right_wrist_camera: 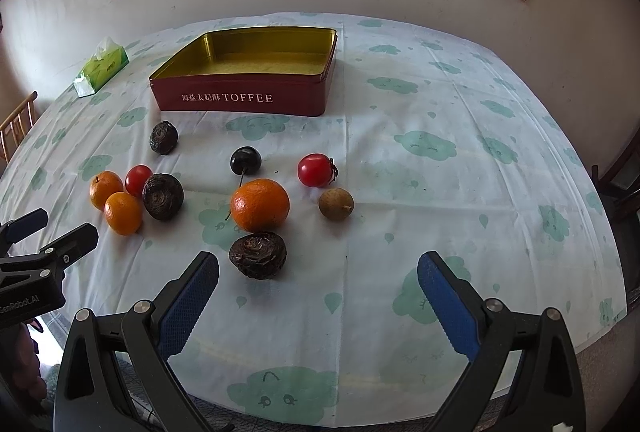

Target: Organize fruits

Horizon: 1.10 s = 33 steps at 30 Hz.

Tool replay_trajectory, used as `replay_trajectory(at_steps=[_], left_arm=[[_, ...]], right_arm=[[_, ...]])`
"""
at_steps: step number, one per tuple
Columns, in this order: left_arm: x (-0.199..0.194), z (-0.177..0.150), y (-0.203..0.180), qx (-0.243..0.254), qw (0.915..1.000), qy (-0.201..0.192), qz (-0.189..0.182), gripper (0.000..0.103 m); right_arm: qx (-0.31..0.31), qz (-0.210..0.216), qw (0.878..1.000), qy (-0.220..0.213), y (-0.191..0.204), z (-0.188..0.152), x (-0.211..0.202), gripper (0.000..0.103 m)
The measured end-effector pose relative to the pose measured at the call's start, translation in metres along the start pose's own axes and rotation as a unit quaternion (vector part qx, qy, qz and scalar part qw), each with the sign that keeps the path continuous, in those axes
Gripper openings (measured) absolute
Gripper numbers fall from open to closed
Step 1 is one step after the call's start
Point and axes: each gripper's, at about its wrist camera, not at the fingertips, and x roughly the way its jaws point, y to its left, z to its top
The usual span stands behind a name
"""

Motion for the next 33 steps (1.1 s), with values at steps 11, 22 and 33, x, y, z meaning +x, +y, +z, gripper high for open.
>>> replay_trajectory(at_steps=[11, 22, 33], left_arm=[[-0.001, 0.001, -0.002, 0.006, 0.9998, -0.001, 0.016, 0.103], [0.002, 0.0, -0.002, 0.007, 0.9998, 0.006, 0.018, 0.103], [0.007, 0.003, 0.009, -0.007, 0.9996, 0.007, 0.026, 0.103]], right_arm=[[-0.001, 0.004, 1.0, 0.003, 0.002, 0.0, 0.0, 0.095], [-0.002, 0.007, 1.0, 0.006, 0.003, 0.0, 0.002, 0.093], [-0.002, 0.012, 1.0, 0.012, 0.002, -0.001, 0.004, 0.082]])
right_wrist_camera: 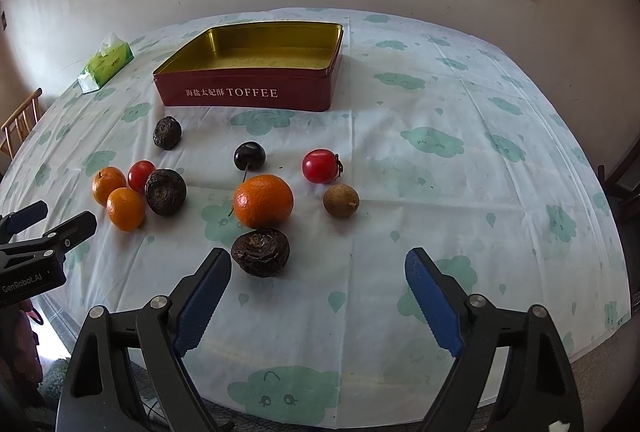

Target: Organize fruits

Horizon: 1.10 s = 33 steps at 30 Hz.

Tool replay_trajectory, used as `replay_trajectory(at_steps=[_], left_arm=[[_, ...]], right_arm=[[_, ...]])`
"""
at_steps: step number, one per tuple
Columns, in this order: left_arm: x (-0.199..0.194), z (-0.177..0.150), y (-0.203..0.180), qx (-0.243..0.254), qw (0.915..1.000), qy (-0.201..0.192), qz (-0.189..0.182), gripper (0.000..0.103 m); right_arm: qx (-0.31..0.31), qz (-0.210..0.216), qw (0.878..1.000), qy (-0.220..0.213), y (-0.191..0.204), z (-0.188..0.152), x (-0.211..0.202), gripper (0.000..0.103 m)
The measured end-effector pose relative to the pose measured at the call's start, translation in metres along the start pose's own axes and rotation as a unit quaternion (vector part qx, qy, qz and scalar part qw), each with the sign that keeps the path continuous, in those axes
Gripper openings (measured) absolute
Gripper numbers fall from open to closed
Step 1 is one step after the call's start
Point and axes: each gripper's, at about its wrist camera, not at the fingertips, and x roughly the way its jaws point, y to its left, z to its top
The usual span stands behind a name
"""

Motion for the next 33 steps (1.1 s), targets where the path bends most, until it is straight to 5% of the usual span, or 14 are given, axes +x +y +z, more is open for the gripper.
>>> replay_trajectory(at_steps=[8, 23, 33], left_arm=[[0.002, -0.001, 0.006, 0.003, 1.0, 0.007, -0.004, 0.101], [0.009, -0.004, -0.008, 0.026, 0.9982, 0.024, -0.048, 0.069], [0.008, -0.001, -0.027, 0.059, 0.9952, 0.023, -0.075, 0.067]], right_arm=[[-0.015, 0.025, 0.999, 0.03, 0.009, -0.003, 0.012, 0.069], [-0.042, 0.048, 0.995, 0.071, 0.019, 0.002, 0.038, 0.049], [-0.043, 0.053, 0.996, 0.061, 0.019, 0.004, 0.041, 0.034]])
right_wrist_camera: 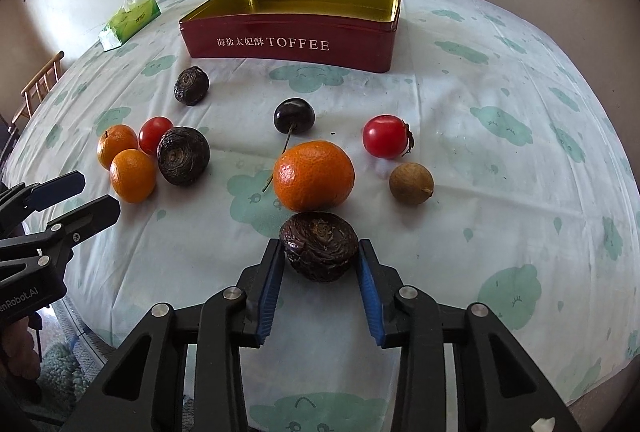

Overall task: Organize fruits
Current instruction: 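Close the right tool around the dark brown wrinkled fruit, then close the left tool around the orange while the right tool holds the dark fruit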

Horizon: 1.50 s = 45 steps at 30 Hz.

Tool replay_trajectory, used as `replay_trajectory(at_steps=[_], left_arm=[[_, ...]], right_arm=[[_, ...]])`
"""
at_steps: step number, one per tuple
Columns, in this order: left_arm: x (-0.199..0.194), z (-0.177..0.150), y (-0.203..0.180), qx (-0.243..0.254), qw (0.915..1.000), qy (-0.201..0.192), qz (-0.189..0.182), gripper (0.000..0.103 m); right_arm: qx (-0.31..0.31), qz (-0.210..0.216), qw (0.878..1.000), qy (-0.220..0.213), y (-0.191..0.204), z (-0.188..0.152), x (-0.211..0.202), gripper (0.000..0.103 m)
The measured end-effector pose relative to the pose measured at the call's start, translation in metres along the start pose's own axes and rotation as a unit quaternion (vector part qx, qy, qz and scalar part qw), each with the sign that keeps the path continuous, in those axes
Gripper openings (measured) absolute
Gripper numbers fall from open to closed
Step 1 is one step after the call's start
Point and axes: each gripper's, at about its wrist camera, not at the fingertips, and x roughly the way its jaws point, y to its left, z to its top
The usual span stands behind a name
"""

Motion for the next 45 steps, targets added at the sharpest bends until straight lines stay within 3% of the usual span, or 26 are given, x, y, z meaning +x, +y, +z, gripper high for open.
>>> replay_trajectory(at_steps=[4, 9, 20, 45], left_arm=[[0.006, 0.003, -0.009, 0.013, 0.9999, 0.006, -0.005, 0.066], [0.017, 0.008, -0.013, 0.012, 0.9997, 0.02, -0.006, 0.055], [0.032, 0.013, -0.02, 0.021, 0.9993, 0.029, 0.011, 0.043], [0.02, 0.01, -0.017, 0.023, 0.9995, 0.016, 0.011, 0.042]], right_arm=[[0.014, -0.007, 1.0, -0.003, -0.007, -0.002, -0.001, 0.034], [0.028, -0.007, 1.0, -0.006, -0.016, -0.003, -0.002, 0.034], [0.027, -0.009, 1.0, -0.007, -0.015, -0.004, -0.002, 0.034], [0.017, -0.02, 1.0, -0.002, -0.012, -0.003, -0.001, 0.033]])
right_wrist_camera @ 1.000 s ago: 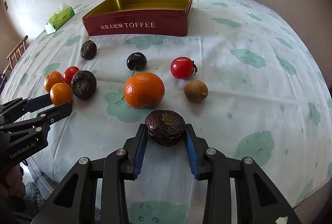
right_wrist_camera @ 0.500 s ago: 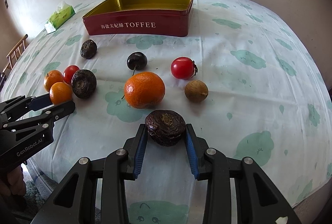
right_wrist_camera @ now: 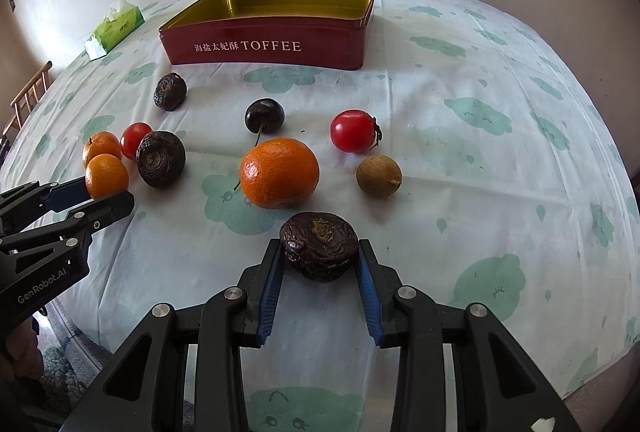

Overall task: Organize fruits
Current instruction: 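Close the left tool around the orange while the right tool holds the dark fruit, then carry the orange and dark fruit over the red tin with both tools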

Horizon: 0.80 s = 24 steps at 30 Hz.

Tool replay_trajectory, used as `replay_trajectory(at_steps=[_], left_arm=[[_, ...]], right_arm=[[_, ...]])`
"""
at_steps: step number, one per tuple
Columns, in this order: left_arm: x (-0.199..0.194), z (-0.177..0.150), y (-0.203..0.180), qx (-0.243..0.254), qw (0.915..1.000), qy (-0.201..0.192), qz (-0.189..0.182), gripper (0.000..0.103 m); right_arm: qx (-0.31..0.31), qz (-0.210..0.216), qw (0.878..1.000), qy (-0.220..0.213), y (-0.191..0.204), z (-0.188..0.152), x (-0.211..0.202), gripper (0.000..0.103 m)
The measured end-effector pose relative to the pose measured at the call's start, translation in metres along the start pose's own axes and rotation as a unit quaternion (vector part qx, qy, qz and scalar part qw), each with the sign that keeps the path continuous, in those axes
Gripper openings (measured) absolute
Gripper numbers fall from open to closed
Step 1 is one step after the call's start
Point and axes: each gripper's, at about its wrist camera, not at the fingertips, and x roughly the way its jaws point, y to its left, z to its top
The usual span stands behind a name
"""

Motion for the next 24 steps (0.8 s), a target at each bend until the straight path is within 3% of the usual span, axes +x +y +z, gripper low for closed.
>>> replay_trajectory(at_steps=[24], left_arm=[[-0.034, 0.027, 0.011, -0.002, 0.9985, -0.05, -0.021, 0.042]], right_arm=[[-0.024, -0.024, 0.999, -0.037, 0.002, 0.024, -0.032, 0.033]])
